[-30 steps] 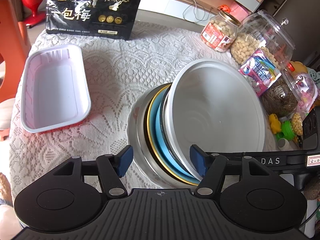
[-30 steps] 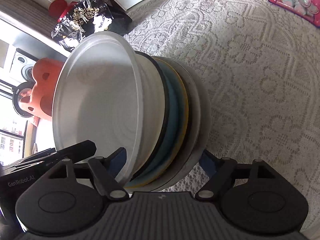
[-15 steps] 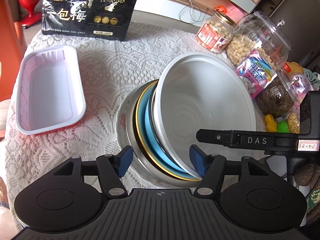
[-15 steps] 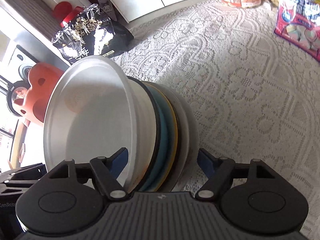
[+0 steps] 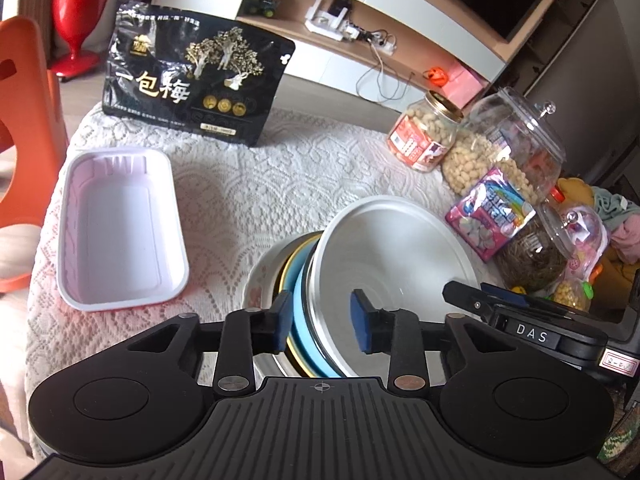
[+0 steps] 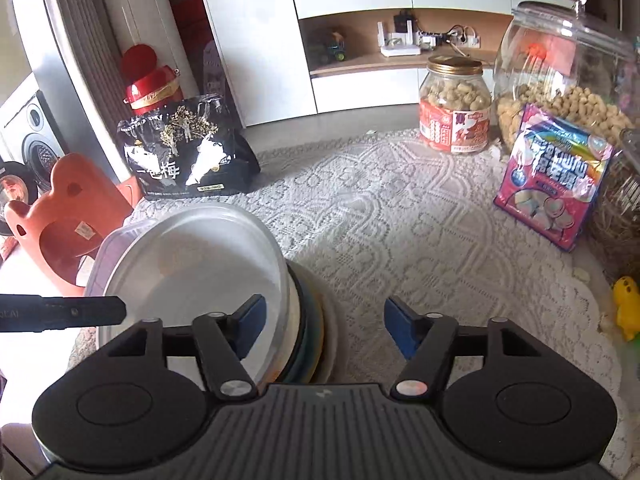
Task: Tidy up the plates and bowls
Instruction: 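Open both grippers to release the stacked bowls, then move both grippers to the white rectangular plastic tray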
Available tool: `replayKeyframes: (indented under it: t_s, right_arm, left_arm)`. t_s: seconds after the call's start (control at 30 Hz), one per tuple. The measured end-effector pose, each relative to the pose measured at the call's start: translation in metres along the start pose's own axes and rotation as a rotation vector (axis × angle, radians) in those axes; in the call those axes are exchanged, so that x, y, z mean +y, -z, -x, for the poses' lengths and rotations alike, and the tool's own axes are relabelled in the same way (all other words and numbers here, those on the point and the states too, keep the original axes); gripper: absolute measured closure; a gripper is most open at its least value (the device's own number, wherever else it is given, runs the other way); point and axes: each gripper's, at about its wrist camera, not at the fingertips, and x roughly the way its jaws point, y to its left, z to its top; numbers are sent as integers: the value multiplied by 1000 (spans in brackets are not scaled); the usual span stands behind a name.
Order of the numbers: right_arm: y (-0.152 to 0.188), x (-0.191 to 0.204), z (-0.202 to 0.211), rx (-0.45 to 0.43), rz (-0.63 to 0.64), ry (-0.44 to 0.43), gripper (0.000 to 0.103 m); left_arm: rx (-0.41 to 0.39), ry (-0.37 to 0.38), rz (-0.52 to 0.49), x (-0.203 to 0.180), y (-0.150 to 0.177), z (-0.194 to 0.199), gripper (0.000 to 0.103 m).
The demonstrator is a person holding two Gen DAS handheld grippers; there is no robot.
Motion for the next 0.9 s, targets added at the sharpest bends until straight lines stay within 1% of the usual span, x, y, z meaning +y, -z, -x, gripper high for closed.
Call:
replayKeyframes:
  t_s: [0.03, 0.13, 0.23, 0.27, 0.33, 0.4, 0.57, 0.7, 0.9]
  right_arm:
    - [-1, -1, -1, 10, 3, 7, 54]
    - [-3, -5, -7, 35, -18, -25, 65]
    - [-3, 6, -13, 45, 11, -18, 77]
    - [-5, 10, -16, 46, 25, -15, 80]
    - [-6, 18, -21, 51, 40, -15, 80]
    - [-10, 23, -24, 49, 41, -33, 81]
    - [-24, 31, -30, 12, 67, -38, 82]
    - [-28, 30, -41, 35, 67, -49, 82]
    - [-23, 28, -49, 48, 80, -48, 82]
  left_arm:
    - [0, -3, -1, 1, -1, 0, 75]
    - [4, 2, -1, 3, -1, -3, 74]
    - [1, -10, -10, 3, -1, -4, 74]
    - [-2, -18, -14, 3, -1, -4, 74]
    - [-1, -24, -11, 6, -1, -5, 74]
    - [4, -26, -4, 10, -2, -7, 74]
    - [5, -29, 11, 16, -5, -10, 74]
    - [-5, -21, 16, 18, -7, -10, 71]
    - [-26, -26, 1, 17, -10, -11, 68]
